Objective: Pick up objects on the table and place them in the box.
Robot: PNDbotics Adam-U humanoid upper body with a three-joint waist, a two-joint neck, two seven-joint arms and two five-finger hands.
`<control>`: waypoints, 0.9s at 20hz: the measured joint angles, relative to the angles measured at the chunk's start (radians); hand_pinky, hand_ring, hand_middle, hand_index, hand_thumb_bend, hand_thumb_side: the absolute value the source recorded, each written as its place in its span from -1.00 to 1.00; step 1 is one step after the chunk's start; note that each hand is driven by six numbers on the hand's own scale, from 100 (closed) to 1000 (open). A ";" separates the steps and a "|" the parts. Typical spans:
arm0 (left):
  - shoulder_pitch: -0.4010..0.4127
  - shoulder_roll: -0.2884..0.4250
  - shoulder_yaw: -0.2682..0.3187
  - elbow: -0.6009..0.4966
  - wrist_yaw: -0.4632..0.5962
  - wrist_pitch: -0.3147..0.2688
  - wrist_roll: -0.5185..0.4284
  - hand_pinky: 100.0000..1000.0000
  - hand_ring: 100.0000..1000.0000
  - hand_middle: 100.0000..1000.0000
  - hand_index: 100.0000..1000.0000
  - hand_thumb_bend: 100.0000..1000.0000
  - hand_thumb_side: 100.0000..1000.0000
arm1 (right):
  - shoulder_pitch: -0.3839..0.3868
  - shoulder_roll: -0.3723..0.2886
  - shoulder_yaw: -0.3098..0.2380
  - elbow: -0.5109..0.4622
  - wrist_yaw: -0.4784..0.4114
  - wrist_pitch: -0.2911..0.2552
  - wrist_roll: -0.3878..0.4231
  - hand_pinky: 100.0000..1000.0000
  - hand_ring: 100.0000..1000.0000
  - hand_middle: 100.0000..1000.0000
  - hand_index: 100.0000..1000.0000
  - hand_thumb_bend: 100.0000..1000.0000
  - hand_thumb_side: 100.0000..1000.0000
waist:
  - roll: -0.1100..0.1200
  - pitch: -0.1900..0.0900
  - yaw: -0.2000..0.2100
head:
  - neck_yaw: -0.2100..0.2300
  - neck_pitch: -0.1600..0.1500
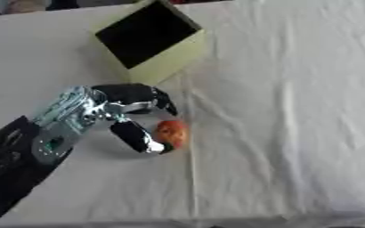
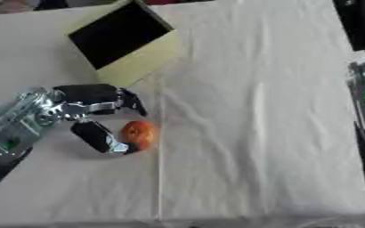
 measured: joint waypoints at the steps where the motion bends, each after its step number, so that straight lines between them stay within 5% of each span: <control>1: -0.001 -0.001 0.000 0.003 -0.005 -0.003 0.000 0.40 0.61 0.52 0.70 -0.33 0.02 | 0.000 0.000 0.000 0.000 0.000 0.000 0.000 0.62 0.37 0.08 0.58 -1.00 0.91 | 0.000 0.000 0.000 | 0.000 0.000; 9: -0.016 -0.028 -0.009 0.043 -0.092 -0.048 0.026 0.24 0.52 0.41 0.67 -0.48 -0.08 | 0.002 0.000 0.000 0.000 -0.002 -0.001 0.001 0.62 0.37 0.08 0.58 -1.00 0.91 | 0.000 -0.004 -0.001 | 0.000 0.000; 18: -0.017 -0.035 -0.026 0.020 -0.176 -0.108 0.072 -0.34 0.10 0.05 0.38 -0.60 -0.26 | 0.008 0.001 0.000 0.000 -0.010 -0.005 0.005 0.62 0.38 0.08 0.59 -1.00 0.91 | 0.001 -0.005 0.000 | -0.002 0.000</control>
